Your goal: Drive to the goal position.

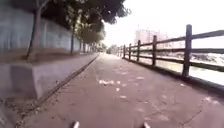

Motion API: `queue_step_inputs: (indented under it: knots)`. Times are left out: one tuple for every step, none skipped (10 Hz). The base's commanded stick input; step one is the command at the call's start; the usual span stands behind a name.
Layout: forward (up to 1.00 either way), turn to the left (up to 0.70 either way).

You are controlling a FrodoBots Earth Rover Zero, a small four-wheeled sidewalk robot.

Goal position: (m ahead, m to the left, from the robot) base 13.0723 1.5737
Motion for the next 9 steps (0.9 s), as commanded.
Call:
queue_step_inputs:
  knots:
    - [0.70, 0.00]
    - [0.70, 0.00]
    - [0.70, 0.00]
    - [0.70, 0.00]
    - [0.70, 0.00]
    - [0.70, 0.00]
    - [0.70, 0.00]
    - [0.70, 0.00]
    - [0.70, 0.00]
